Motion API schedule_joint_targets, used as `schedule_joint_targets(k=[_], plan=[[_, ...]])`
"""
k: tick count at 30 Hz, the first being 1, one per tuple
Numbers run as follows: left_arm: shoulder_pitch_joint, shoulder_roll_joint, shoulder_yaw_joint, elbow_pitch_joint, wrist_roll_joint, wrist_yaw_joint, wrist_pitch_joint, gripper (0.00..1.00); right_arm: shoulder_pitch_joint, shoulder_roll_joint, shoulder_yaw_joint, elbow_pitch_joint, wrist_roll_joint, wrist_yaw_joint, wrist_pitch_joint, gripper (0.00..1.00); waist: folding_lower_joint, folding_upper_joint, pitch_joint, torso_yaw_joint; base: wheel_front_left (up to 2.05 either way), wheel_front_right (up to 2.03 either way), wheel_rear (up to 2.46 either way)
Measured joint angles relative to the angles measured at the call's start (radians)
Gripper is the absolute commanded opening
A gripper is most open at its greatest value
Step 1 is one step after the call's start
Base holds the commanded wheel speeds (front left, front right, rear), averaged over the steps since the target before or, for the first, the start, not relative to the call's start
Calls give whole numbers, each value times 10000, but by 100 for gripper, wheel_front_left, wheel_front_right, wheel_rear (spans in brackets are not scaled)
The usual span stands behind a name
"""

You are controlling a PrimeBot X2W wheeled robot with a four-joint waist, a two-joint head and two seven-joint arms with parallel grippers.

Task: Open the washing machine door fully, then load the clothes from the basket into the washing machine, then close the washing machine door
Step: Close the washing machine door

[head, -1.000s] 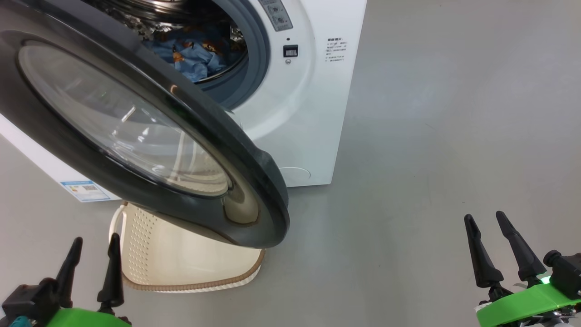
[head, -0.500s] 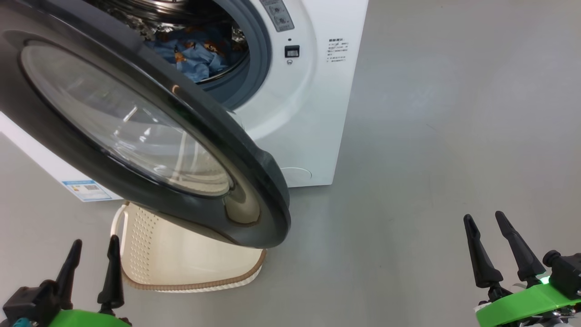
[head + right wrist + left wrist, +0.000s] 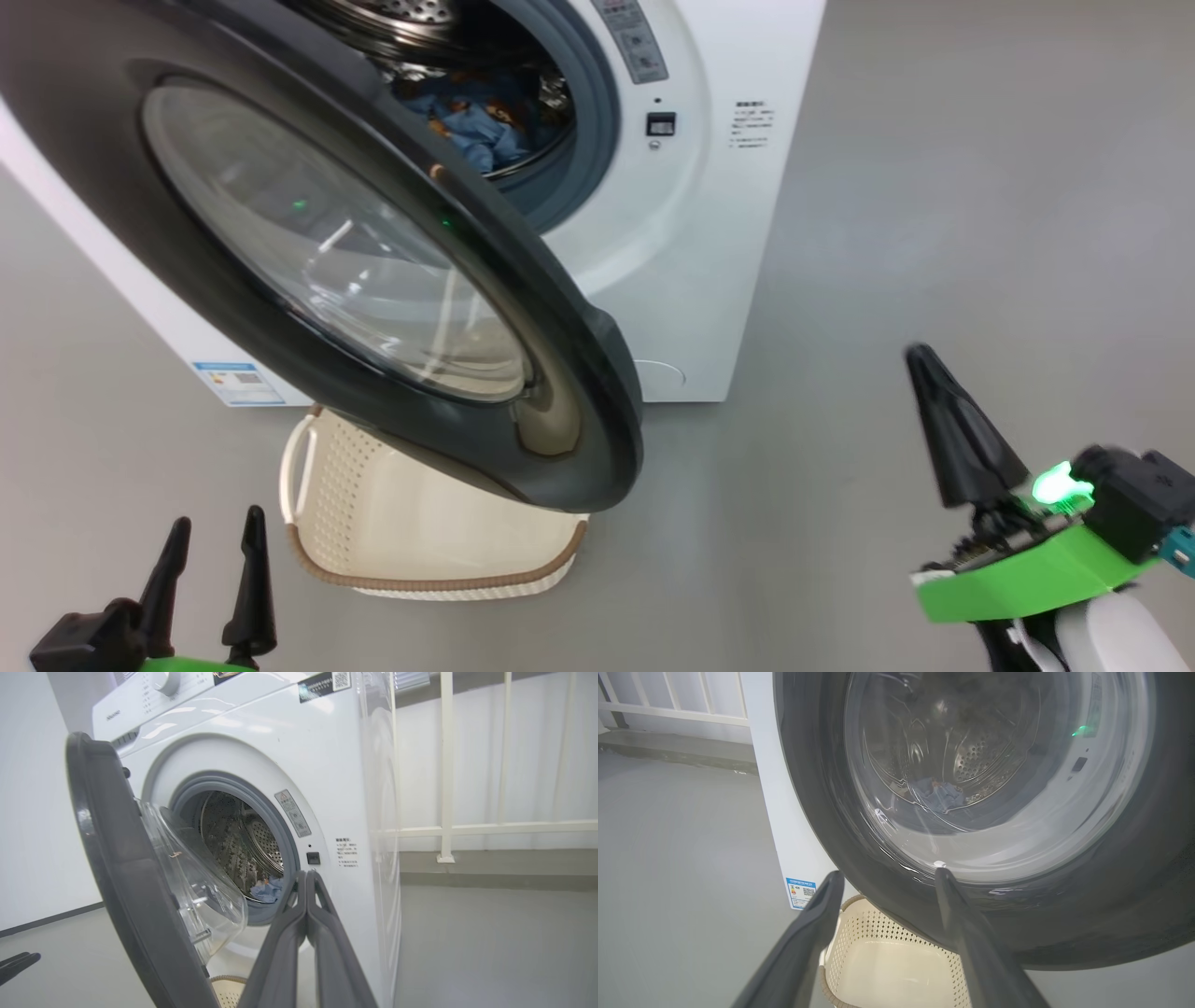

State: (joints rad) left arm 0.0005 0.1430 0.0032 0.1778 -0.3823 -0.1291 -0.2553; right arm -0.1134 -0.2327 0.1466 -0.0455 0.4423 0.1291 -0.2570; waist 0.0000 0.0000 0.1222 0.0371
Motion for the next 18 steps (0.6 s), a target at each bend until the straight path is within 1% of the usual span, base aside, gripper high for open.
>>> schedule_joint_targets(k=[1,2,4,9,13,14,18], plan=[[10,-15,2,-6,0,0,0,100,-139,-25,207,-224,0,0,0,0,0,0,-28,59,0,0,0],[12,-23,0,-35,0,0,0,100,-397,-69,639,-633,0,0,0,0,0,0,-75,171,0,0,0],[13,-44,12,-42,2,0,0,100,-668,-113,1099,-1012,0,0,0,0,0,0,-112,281,0,0,0],[46,-155,-12,-102,6,0,0,100,-1175,-176,2286,-1597,2,0,-2,0,0,0,-167,550,0,0,0],[53,-180,-63,-111,65,0,0,100,-1393,-259,3413,-1651,4,0,-2,0,0,0,-145,745,0,0,0],[53,-180,-63,-111,65,0,0,100,-1393,-259,3413,-1651,4,0,-2,0,0,0,-145,745,0,0,0],[48,-194,-119,-111,73,0,0,100,-1569,-301,4370,-1331,50,0,-2,0,0,0,-57,915,0,0,0]])
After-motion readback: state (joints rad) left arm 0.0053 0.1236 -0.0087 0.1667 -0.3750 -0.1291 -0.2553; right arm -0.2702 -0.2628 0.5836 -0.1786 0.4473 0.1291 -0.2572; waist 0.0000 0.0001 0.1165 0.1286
